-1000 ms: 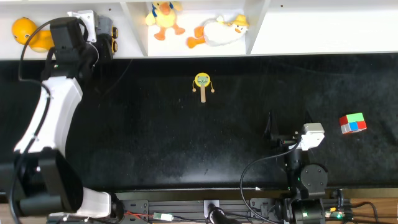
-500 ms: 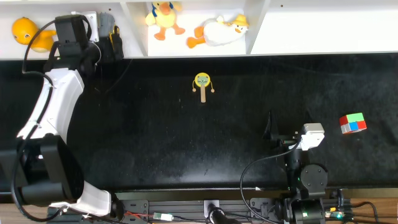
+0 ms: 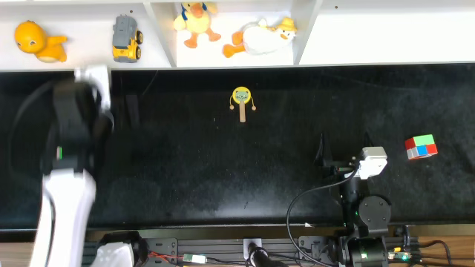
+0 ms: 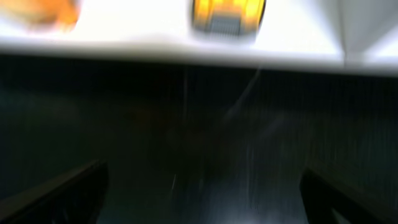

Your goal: Store Toys

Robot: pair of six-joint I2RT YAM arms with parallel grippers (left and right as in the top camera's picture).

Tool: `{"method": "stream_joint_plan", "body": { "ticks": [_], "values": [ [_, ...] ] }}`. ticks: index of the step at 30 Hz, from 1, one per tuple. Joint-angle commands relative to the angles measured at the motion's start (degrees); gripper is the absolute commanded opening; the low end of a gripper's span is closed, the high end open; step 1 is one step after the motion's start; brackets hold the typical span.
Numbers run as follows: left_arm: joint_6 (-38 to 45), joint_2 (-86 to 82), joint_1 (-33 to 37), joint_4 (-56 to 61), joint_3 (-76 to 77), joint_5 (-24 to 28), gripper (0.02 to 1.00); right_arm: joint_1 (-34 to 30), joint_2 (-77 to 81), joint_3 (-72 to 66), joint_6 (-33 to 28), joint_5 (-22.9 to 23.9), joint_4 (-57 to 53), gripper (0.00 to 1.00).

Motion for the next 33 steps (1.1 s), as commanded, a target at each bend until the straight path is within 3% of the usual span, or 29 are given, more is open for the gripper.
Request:
{"method": "stream_joint_plan", "body": {
  "ticks": [1, 6, 11, 14, 16, 33],
  "values": [
    [1.31, -15.96, -3.61, 1.11, -9.07, -3.13, 0.998, 0.07, -0.59, -0.76, 0.22, -0.28, 0.28, 0.993],
    [2.14, -31.23, -9.25, 24.17, -23.34, -4.0, 0.998, 0.07, -0.59, -0.76, 0.22, -0.28, 0.28, 0.996],
    [2.16, -46.53, -9.4, 33.83, -39.01, -0.98, 0.998, 0.07, -0.59, -0.76, 0.22, -0.26, 0.28, 0.993],
    [2.6, -56.13, -9.4, 33.46, -45.48, 0.04, 0.998, 0.07, -0.59, -0.76, 0.22, -0.26, 0.28, 0.996],
    [3.78, -60.19, -9.35, 26.27, -45.27, -0.31, 0.998, 0.07, -0.59, -0.76, 0.22, -0.26, 0.28, 0.996],
    [5.99, -59.78, -9.29, 23.91, -45.24, 0.92, 0.998, 0.07, -0.59, -0.76, 0.22, -0.28, 0.28, 0.996]
  ]
}}
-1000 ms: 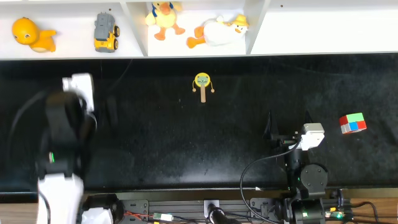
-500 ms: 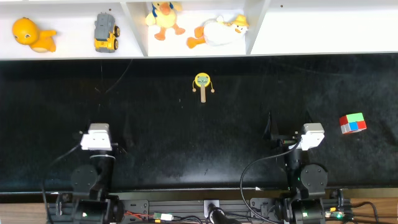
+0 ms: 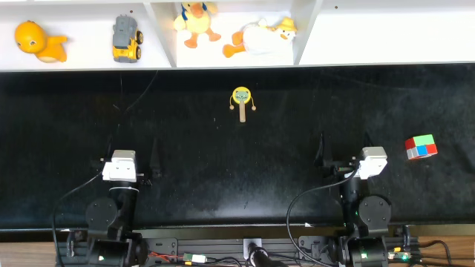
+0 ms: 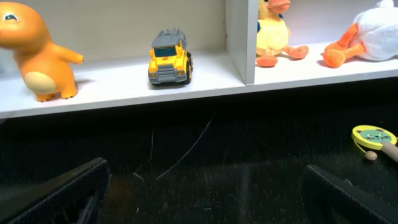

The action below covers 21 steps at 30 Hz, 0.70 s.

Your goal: Store Toys

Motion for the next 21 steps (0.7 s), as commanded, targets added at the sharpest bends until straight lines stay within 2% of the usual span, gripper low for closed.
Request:
{"method": "stream_joint_plan", "body": {
  "ticks": [1, 13, 15, 16, 19, 21],
  "values": [
    [1.49, -0.68, -0.04, -0.26, -0.02, 0.61, 0.998, 0.07, -0.59, -0.76, 0.24, -0.26, 0.28, 0.993],
    [1.49, -0.68, -0.04, -0.26, -0.02, 0.61, 0.998, 0.76, -0.61, -0.76, -0.5, 0.79, 0.28, 0.993],
    [1.49, -0.68, -0.04, -0.26, -0.02, 0.61, 0.998, 1.11, -0.42, -0.42, -4.83, 6.29, 0.26, 0.993],
    [1.49, -0.68, -0.04, -0.26, -0.02, 0.61, 0.998, 1.75, 0.28, 0.07, -4.52, 9.38, 0.0, 0.993],
    [1.51, -0.68, -0.04, -0.26, -0.02, 0.61, 0.996, 7.98, 7.13, 4.68, 1.44, 20.85, -2.62, 0.996],
    [1.49, -0.68, -0.04, -0.26, -0.02, 0.61, 0.996, 14.6, 14.73, 10.64, 5.9, 28.02, -8.04, 0.996]
  ]
}}
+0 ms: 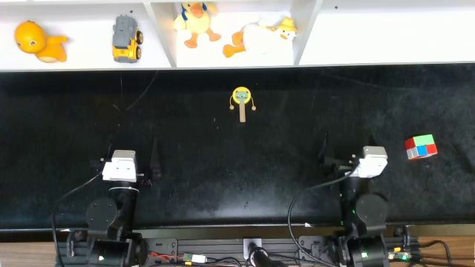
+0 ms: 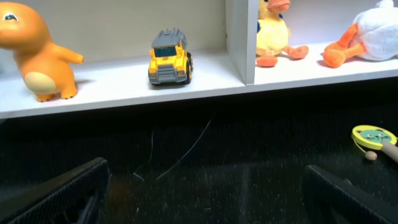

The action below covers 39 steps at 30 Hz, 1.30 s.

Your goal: Store Toys

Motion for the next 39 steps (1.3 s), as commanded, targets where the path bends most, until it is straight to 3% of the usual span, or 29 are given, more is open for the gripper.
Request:
{"method": "stream_joint_plan", "body": {
  "ticks": [1, 5, 8, 12, 28, 35, 39],
  "values": [
    [1.49, -0.68, -0.04, -0.28, -0.02, 0.59, 0.998, 12.46, 14.14, 12.26, 8.85, 19.15, -8.13, 0.996],
    [1.49, -0.68, -0.04, -0.28, -0.02, 0.59, 0.998, 24.94, 31.5, 25.64, 22.93, 26.45, -22.8, 0.993],
    [1.49, -0.68, -0.04, -0.28, -0.02, 0.59, 0.998, 32.13, 43.65, 34.49, 31.71, 26.77, -33.03, 0.996],
    [1.49, -0.68, -0.04, -0.31, -0.02, 0.59, 0.998, 37.03, 56.94, 42.32, 40.02, 25.73, -39.26, 0.993],
    [1.49, -0.68, -0.04, -0.28, -0.02, 0.59, 0.998, 37.46, 91.58, 61.75, 40.59, 16.98, -29.09, 0.996],
    [1.49, -0.68, -0.04, -0.28, -0.02, 0.59, 0.998, 36.15, 99.6, 66.9, 39.32, 10.12, -29.31, 0.996],
    [1.49, -0.68, -0.04, -0.28, -0.02, 0.59, 0.998, 35.56, 102.42, 69.4, 39.04, 8.9, -29.33, 0.996]
  ]
}}
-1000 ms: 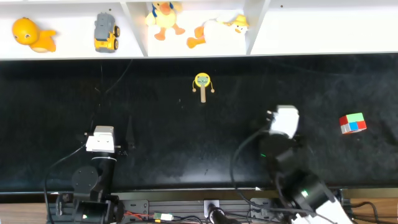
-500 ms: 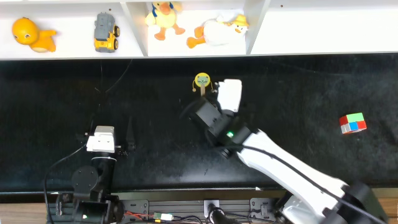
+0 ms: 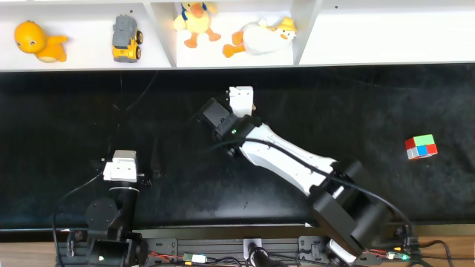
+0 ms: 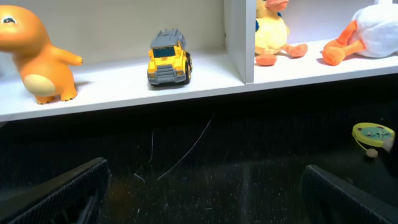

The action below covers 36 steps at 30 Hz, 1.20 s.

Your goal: Store Toys

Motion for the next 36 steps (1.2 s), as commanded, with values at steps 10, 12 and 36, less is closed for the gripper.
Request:
{"method": "stream_joint_plan", "body": {
  "ticks": [10, 12, 36],
  "values": [
    [0.61, -0.66, -0.04, -0.24, -0.02, 0.37, 0.998, -3.23, 2.8, 3.91, -3.5, -5.42, 0.94, 0.996],
    [0.61, -0.66, -0.04, -0.24, -0.02, 0.37, 0.998, -3.67, 3.08, 3.93, -6.03, -7.39, 2.01, 0.993],
    [0.61, -0.66, -0.04, -0.24, -0.02, 0.37, 0.996, -5.86, 5.99, 3.93, -8.35, -10.58, 0.85, 0.503]
  ]
}}
